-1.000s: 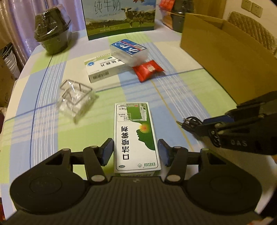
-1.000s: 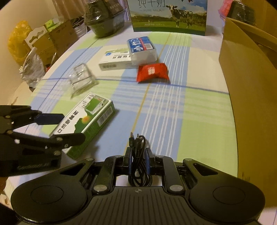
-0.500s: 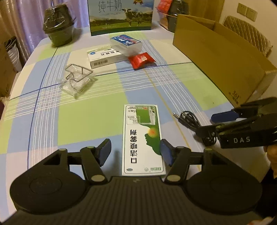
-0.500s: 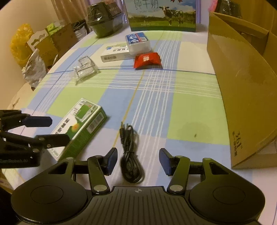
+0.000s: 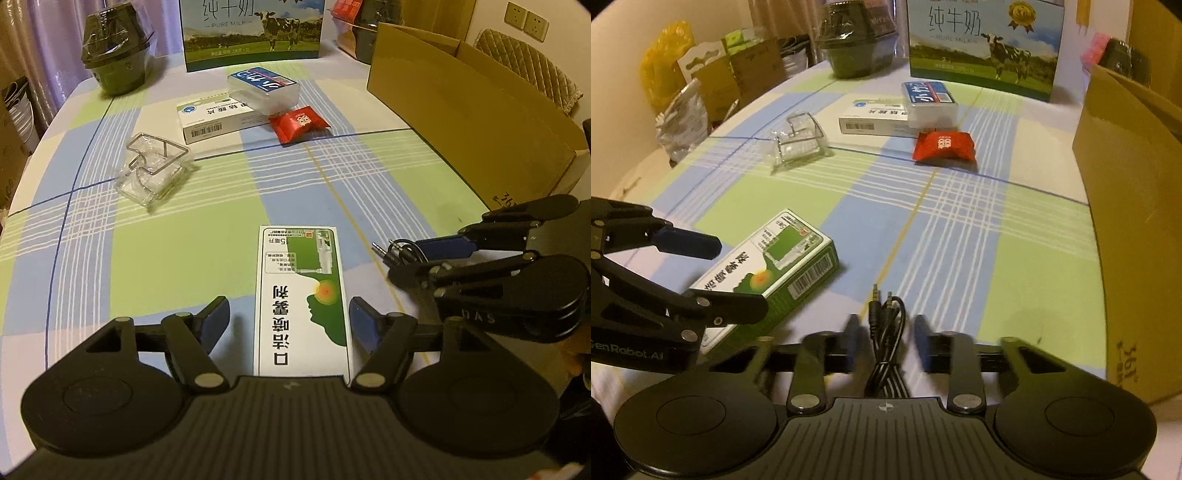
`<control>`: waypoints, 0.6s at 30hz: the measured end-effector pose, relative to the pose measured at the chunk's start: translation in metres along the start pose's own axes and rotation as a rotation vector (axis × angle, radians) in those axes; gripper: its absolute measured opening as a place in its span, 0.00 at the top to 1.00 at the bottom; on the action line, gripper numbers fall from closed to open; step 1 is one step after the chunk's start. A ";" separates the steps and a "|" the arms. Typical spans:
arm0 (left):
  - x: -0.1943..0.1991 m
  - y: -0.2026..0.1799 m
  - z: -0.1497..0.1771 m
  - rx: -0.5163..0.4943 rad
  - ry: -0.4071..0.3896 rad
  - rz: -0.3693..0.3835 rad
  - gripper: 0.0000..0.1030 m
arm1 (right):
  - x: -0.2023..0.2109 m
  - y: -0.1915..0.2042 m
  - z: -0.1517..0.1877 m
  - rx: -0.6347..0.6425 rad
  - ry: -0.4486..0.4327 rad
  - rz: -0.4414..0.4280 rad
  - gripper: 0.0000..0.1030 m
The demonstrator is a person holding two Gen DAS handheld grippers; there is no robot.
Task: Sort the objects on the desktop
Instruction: 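Lift and carry the mouthwash box and cable with both grippers to the cardboard box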
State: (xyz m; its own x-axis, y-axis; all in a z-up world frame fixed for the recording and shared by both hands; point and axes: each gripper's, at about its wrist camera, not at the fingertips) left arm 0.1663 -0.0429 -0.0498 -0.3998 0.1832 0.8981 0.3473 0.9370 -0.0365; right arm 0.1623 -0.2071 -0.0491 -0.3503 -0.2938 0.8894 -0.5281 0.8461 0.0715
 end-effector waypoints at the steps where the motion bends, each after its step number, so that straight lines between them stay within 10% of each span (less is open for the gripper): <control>1: -0.001 0.000 -0.001 -0.001 0.003 -0.001 0.35 | 0.000 -0.001 0.000 -0.007 0.002 -0.003 0.85; 18: -0.018 -0.016 -0.011 -0.056 0.028 -0.044 0.50 | 0.008 -0.006 -0.001 -0.080 0.002 -0.005 0.86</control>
State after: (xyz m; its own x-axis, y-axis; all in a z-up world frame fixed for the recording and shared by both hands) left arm 0.1774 -0.0642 -0.0608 -0.3918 0.1330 0.9104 0.3772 0.9257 0.0271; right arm 0.1637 -0.2142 -0.0421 -0.3460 -0.2974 0.8898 -0.4664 0.8775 0.1119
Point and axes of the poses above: each gripper's, at about its wrist camera, not at the fingertips, and x roughly against the way its jaws point, y to its left, z to its underside, and after that the axes turned 9 degrees about y, right-handed
